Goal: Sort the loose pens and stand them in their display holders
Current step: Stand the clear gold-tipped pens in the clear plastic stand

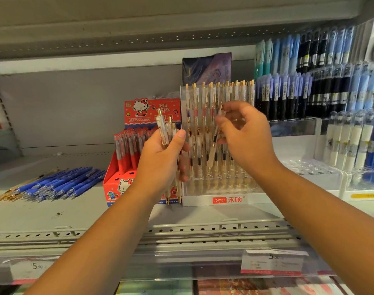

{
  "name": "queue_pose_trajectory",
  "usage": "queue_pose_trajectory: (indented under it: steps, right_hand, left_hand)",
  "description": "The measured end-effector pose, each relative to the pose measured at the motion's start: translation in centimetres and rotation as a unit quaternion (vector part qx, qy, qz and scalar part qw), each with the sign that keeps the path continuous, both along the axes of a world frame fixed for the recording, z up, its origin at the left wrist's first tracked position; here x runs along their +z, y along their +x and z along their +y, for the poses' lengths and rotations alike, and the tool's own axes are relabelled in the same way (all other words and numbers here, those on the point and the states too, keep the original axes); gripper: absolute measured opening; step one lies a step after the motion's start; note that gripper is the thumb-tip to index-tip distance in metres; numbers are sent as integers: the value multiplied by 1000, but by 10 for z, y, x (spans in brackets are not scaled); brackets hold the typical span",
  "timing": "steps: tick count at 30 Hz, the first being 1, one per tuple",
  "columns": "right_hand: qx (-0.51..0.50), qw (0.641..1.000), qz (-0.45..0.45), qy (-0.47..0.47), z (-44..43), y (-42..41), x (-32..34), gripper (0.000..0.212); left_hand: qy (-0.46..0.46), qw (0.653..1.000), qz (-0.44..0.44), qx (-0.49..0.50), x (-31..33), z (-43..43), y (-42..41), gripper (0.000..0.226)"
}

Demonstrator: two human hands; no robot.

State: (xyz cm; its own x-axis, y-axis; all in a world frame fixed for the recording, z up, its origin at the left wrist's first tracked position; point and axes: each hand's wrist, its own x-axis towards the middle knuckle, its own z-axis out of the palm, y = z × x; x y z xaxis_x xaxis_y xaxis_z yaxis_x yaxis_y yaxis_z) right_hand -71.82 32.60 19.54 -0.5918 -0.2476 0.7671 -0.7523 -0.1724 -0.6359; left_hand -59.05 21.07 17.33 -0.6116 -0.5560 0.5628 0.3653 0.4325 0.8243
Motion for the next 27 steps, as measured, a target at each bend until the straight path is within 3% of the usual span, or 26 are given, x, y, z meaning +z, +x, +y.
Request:
queue_pose_trajectory:
  steps: [6,12,19,27]
  right_hand:
    - [5,998,7,62,-2,-1,-6,30]
    - [-8,989,17,147,-2,-4,-8,17]
    - [-10,981,4,196,-3,-8,-9,22]
    - [-13,979,12,205,1,-7,-7,22]
  left_hand:
    - [3,1000,-6,-1,1,1,2,19]
    - [-1,1000,-6,-6,0,0,1,21]
    - [-18,999,-23,-15,-2,0,1,29]
    - [-9,999,-6,-43,-1,1,0,10]
